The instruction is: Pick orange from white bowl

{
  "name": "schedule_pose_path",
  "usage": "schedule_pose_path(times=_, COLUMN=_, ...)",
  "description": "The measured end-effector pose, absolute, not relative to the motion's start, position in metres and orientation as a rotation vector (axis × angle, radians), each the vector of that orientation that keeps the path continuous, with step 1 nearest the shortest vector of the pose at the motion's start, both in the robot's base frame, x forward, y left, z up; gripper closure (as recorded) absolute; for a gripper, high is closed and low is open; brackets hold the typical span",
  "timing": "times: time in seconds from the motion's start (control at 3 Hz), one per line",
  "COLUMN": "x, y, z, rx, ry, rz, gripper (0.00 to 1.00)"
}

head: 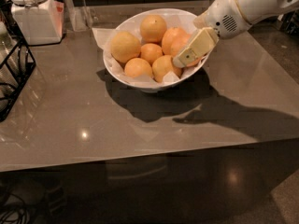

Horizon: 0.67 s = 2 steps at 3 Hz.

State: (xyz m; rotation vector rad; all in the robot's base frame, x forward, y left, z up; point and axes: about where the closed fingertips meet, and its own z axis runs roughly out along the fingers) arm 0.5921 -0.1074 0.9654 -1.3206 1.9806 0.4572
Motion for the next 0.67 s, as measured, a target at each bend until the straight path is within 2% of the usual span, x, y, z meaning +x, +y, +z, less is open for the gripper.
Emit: schedule_pose_path(times=0.67, x=0.5992, y=-0.1101, z=0.9501, rx=-1.304, ry=2.015, rz=0.463, gripper=0.07)
